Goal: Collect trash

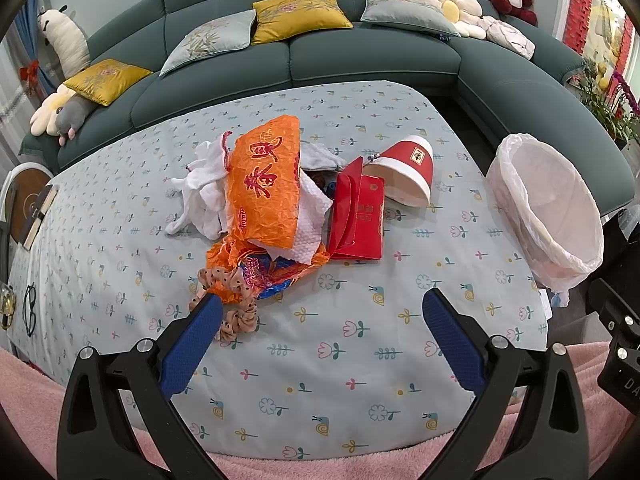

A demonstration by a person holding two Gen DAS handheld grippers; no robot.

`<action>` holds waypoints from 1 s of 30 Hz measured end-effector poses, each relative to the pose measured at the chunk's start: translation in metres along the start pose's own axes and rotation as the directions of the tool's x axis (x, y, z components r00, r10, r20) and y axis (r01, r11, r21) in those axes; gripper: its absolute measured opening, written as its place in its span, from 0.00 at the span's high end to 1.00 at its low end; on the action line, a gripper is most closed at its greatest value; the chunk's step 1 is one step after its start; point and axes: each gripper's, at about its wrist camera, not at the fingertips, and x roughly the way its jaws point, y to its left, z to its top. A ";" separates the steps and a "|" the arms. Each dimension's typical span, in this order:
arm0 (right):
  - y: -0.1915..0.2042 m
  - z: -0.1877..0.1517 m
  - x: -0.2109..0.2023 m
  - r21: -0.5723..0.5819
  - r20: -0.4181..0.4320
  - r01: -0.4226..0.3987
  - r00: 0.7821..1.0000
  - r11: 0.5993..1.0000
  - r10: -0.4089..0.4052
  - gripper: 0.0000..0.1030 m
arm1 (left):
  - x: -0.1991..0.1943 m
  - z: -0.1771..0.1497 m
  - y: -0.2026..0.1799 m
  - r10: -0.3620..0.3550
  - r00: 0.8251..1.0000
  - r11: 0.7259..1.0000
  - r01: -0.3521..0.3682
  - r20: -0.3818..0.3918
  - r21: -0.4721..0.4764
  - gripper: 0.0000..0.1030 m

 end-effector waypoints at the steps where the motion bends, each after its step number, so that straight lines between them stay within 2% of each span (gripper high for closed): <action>1: 0.000 0.000 0.000 0.000 0.000 0.000 1.000 1.000 0.000 0.07 | 0.000 0.000 0.000 0.001 1.000 1.000 -0.001 0.000 0.000 0.07; 30: 0.008 0.001 -0.002 -0.010 0.002 -0.001 1.000 1.000 0.001 0.07 | -0.002 0.000 0.004 0.002 1.000 1.000 -0.002 -0.002 -0.024 0.07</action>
